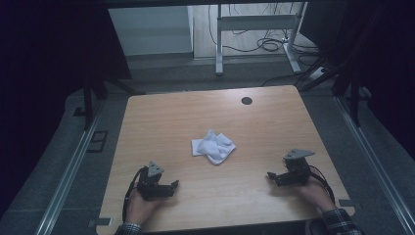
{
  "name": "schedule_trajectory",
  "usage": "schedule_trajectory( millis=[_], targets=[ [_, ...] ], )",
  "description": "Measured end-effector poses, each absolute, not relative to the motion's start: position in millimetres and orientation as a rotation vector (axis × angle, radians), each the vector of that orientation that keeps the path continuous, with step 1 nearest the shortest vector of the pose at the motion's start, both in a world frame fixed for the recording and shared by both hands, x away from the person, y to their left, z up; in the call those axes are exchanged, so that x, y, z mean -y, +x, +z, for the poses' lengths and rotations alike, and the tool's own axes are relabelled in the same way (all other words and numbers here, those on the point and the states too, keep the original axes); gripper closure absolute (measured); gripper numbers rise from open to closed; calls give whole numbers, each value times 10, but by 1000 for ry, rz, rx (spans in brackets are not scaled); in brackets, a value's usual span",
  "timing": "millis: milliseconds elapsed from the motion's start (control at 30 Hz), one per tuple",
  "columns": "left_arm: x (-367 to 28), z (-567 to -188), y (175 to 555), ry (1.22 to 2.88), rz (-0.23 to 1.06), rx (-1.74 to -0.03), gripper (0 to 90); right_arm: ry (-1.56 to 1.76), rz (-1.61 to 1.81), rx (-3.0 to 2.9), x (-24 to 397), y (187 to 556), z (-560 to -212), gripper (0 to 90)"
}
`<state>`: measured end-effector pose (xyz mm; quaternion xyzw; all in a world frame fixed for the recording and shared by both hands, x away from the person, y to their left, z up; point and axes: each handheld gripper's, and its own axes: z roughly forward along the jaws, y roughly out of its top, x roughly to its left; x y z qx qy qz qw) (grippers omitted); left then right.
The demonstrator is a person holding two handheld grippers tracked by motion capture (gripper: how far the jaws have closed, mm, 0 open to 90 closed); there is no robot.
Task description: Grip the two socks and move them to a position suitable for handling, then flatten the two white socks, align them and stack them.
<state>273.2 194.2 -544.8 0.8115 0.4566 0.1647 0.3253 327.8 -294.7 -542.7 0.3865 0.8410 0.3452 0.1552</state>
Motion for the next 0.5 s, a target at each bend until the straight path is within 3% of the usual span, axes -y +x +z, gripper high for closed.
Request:
schedule_trajectory(
  millis=[500],
  targets=[
    [-1940,-5449,2734,2127,431,-1197,113,1104,980,-2419,2947,3281,-5415,34]
  ],
)
